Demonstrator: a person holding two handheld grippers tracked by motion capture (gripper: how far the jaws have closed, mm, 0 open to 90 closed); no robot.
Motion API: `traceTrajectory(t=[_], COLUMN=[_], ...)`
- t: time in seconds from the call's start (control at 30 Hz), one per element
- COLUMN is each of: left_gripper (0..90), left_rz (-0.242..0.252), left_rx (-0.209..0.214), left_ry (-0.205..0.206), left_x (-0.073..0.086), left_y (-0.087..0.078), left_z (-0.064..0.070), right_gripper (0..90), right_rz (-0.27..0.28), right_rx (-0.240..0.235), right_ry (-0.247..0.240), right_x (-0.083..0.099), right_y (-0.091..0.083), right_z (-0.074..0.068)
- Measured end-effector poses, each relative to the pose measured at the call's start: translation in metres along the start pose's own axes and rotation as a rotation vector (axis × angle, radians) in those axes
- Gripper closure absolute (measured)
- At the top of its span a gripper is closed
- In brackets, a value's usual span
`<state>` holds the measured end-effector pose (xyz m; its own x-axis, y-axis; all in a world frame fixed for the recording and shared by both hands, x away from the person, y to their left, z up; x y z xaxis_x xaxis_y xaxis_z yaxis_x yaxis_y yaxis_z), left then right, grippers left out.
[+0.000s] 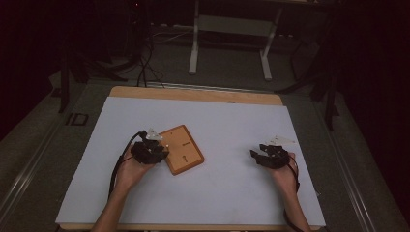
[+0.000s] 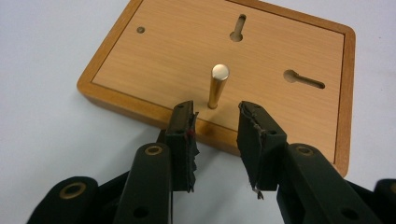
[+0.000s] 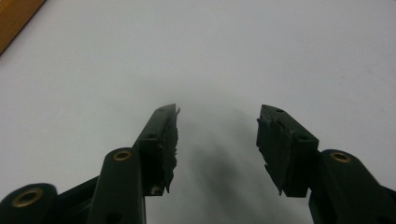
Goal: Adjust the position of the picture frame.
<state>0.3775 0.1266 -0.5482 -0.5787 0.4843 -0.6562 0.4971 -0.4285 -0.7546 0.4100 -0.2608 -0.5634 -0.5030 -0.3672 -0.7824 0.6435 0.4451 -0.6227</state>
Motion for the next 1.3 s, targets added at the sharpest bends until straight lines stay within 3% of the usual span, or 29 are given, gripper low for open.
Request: traceTrajectory(t=[0.5,0.73,1.07,1.3], left_gripper=[81.6,82.9,82.3,84.4], left_rz=[-0.078,-0.128,-0.107,-0.099], left_rx=[-0.009,-0.014,-0.011,-0.037], left_ry=[0.059,0.071,0.036,0.062], left_x=[-0.014,-0.020,-0.020,-0.019], left_y=[0.015,0.018,0.019,0.019], left_z=[-0.001,0.000,0.000,0.001], right_gripper=[46.9,46.8,46.7,46.8], right_rz=[0.001,-0.001,-0.007,-0.008], right_rx=[-0.005,-0.005,-0.012,-0.017], right_ry=[0.004,0.000,-0.007,-0.009], right_x=[0.000,0.000,0.000,0.000], right_y=[0.001,0.001,0.003,0.004], right_z=[0.001,0.001,-0.001,-0.001])
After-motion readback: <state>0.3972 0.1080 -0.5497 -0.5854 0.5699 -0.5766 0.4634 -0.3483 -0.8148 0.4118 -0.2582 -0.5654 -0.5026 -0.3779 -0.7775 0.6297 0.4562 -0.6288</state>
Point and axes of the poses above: each handheld gripper's, and its own axes: y roughly forward along the jaws, x roughly out of its underside, z roughly to its right, the point moved 6 cm from there along y, roughly forward along the jaws, and after that the axes turned 1 degree about -x, right-handed, at the moved point
